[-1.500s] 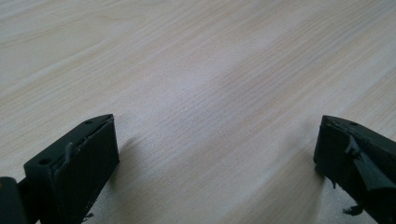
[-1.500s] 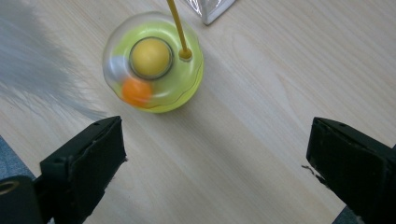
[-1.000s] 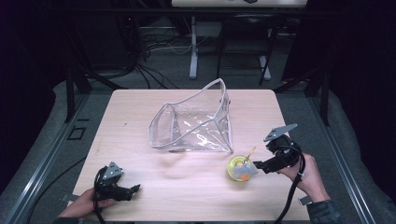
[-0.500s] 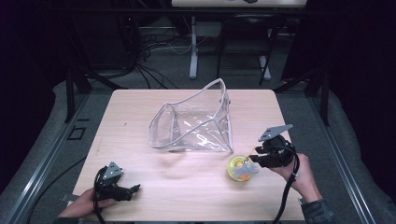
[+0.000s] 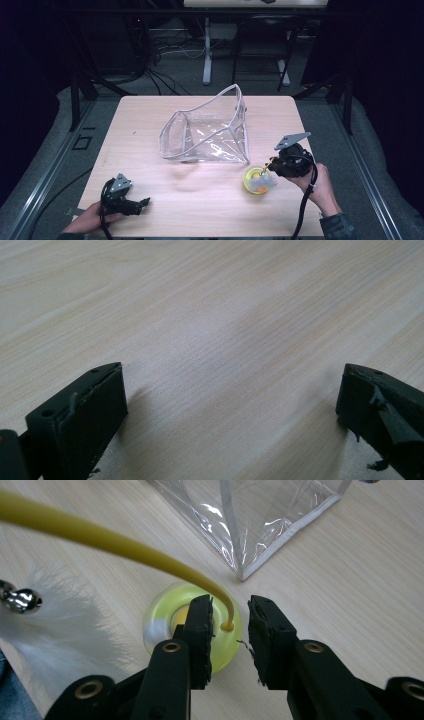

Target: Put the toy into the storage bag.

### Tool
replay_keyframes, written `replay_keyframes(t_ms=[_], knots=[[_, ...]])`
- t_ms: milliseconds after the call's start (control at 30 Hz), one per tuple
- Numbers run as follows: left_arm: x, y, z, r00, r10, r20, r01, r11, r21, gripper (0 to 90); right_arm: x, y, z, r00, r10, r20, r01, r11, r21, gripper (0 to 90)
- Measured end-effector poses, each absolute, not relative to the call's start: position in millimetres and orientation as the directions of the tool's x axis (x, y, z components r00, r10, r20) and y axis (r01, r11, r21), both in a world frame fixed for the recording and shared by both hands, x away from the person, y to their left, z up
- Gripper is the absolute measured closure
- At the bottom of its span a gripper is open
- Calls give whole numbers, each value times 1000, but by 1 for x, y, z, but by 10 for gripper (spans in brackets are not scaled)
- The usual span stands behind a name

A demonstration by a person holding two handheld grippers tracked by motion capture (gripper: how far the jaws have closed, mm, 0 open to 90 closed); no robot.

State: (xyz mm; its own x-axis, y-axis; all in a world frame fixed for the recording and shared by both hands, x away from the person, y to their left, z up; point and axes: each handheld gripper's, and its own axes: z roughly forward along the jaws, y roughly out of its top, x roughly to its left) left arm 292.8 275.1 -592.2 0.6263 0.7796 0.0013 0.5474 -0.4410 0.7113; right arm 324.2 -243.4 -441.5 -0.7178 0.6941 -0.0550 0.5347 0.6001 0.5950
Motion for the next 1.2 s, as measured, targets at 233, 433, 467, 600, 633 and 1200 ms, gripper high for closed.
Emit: replay_keyframes(t_ms=[233, 433, 467, 600, 633, 1200], knots=[[293, 275, -592, 626, 779, 1, 547, -441, 711, 0, 324, -240, -441, -722, 689, -63, 518, 599, 611, 782], [293, 275, -592, 626, 779, 2, 547, -441, 711, 0, 325, -239, -440, -726, 685, -65, 513, 602, 612, 846], [293, 275, -592, 627, 779, 2, 547, -442, 711, 0, 325, -238, -440, -723, 687, -74, 512, 605, 610, 852], [293, 275, -592, 626, 779, 1, 547, -441, 711, 0, 326, -237, -440, -724, 686, -74, 510, 604, 612, 858], [293, 275, -592, 627, 779, 2, 547, -441, 711, 0, 327, -236, -440, -727, 682, -76, 509, 610, 607, 858], [293, 275, -592, 626, 780, 2, 547, -441, 711, 0, 333, -225, -430, -742, 666, -81, 505, 633, 587, 878]])
